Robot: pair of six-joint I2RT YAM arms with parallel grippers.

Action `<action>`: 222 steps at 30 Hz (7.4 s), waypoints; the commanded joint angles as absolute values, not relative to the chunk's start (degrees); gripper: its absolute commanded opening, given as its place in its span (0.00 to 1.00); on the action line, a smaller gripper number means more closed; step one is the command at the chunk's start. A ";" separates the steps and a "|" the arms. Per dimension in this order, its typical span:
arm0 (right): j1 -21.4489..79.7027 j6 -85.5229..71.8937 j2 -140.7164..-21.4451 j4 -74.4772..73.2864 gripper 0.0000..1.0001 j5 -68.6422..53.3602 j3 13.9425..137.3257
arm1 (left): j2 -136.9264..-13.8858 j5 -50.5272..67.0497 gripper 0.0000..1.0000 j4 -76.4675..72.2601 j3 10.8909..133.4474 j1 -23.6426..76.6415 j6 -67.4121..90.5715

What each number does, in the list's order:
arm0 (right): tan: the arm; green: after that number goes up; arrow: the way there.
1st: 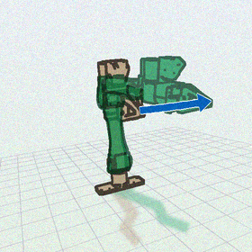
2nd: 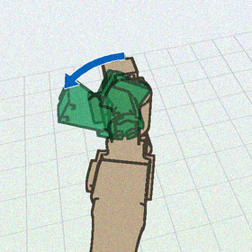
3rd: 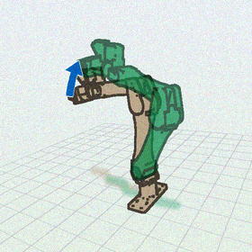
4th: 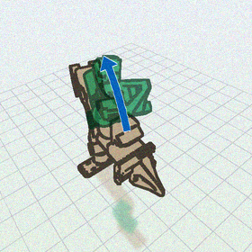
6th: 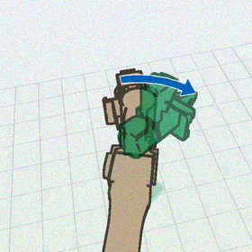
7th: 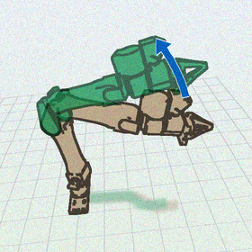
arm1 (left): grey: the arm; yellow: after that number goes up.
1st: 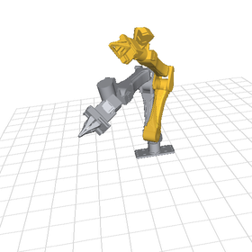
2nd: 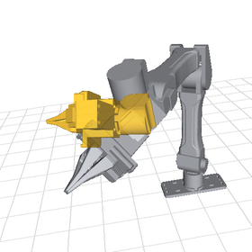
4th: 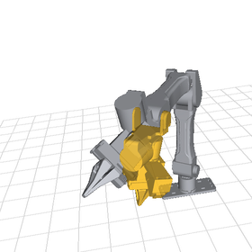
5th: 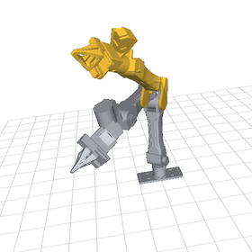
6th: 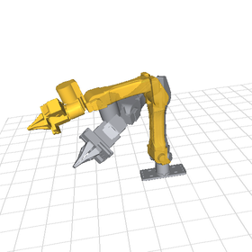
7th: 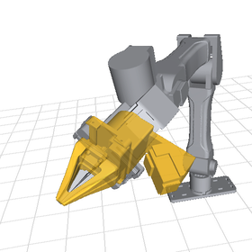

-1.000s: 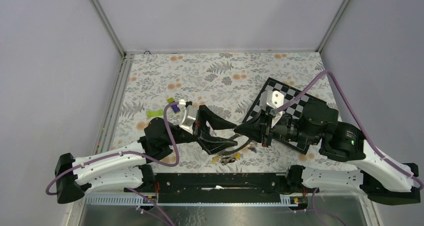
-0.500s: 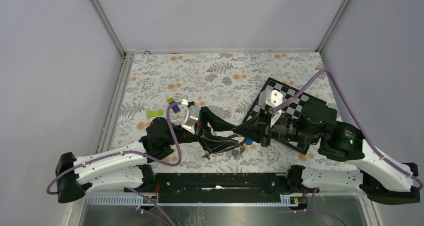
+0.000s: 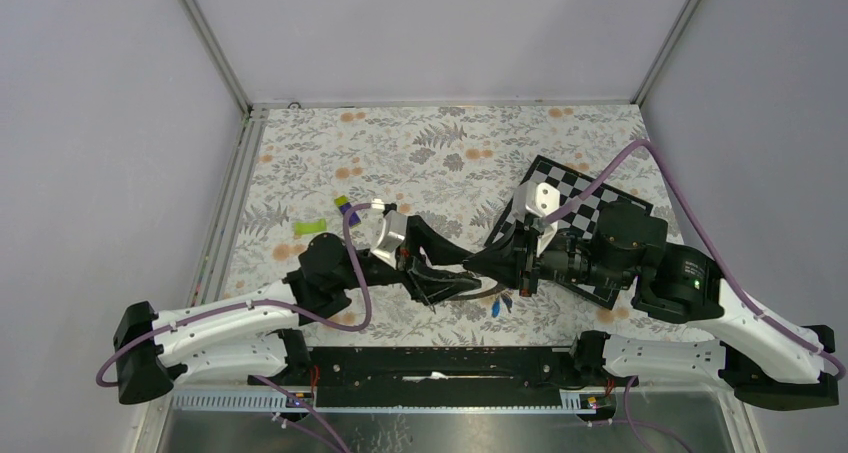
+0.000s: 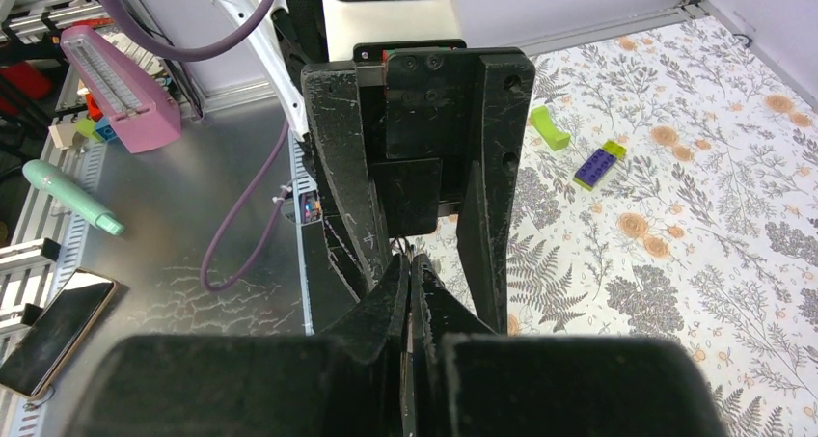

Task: Remove the keys from the keyring

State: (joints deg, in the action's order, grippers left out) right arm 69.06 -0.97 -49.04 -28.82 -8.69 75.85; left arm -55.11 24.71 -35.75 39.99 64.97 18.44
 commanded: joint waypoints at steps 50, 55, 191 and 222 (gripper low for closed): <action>69.11 19.93 -38.80 -28.92 0.00 -5.08 67.70 | -55.94 37.44 0.10 -29.67 48.62 65.21 18.40; 69.13 21.35 -37.57 -27.37 0.00 -5.90 65.50 | -55.26 37.71 0.12 -29.29 48.61 65.21 18.72; 69.14 -10.02 -57.90 -35.97 0.00 15.94 89.04 | -54.30 -35.12 0.00 -22.25 50.14 86.66 -22.72; 69.11 -6.18 -37.92 -20.15 0.00 -12.03 68.85 | -40.27 -5.90 0.00 -3.52 50.92 86.64 -27.15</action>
State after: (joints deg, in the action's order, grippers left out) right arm 69.60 -8.47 -43.66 -25.47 -7.22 69.84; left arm -45.67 -6.42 -4.40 51.57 87.13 -23.44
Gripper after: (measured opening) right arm 0.021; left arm 0.039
